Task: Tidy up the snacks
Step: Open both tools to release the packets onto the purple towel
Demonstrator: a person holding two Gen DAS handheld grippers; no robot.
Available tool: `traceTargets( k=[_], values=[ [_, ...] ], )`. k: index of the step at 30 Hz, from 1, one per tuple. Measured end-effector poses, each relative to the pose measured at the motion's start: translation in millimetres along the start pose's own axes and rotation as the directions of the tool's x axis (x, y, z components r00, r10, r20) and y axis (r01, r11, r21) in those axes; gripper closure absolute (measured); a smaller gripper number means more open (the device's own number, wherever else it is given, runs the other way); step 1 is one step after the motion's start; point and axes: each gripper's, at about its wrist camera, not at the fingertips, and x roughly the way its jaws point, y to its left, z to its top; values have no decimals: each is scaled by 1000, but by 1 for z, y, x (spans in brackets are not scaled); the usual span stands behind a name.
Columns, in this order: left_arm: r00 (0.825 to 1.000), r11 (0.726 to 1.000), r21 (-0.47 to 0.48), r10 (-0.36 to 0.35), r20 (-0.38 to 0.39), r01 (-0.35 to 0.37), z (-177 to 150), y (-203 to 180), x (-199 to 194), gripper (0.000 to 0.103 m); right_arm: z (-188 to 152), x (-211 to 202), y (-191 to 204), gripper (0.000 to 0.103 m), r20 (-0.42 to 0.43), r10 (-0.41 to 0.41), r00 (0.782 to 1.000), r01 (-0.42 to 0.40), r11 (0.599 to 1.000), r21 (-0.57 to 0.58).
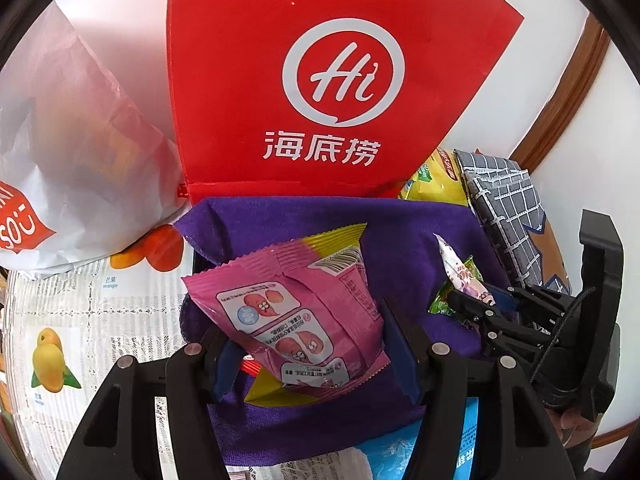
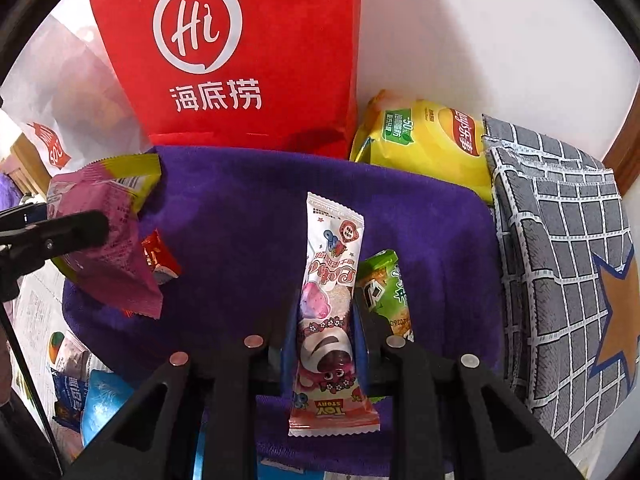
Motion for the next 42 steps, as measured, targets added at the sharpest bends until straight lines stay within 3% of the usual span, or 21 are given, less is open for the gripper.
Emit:
traceTargets(
  k=[13,24,29,42],
  values=[
    [1000,1000,5,4,-15,-4,0,-1,5,42,-1,-1,1,77,4,4,1000,-4,1000,3],
    [999,999,-24,27,-38,-28,2,6,13,42,3,-14,-1,63,38,12,999,-13,1000,13],
    [998,999,-27,30,-50,-32,0,7,17,42,3,-31,-2,52,89,14,996,-15,1000,13],
    [996,1000,21,16,-88,-14,-6,-13,24,41,4,-42,-1,51,107,13,994,-14,1000,9]
  ],
)
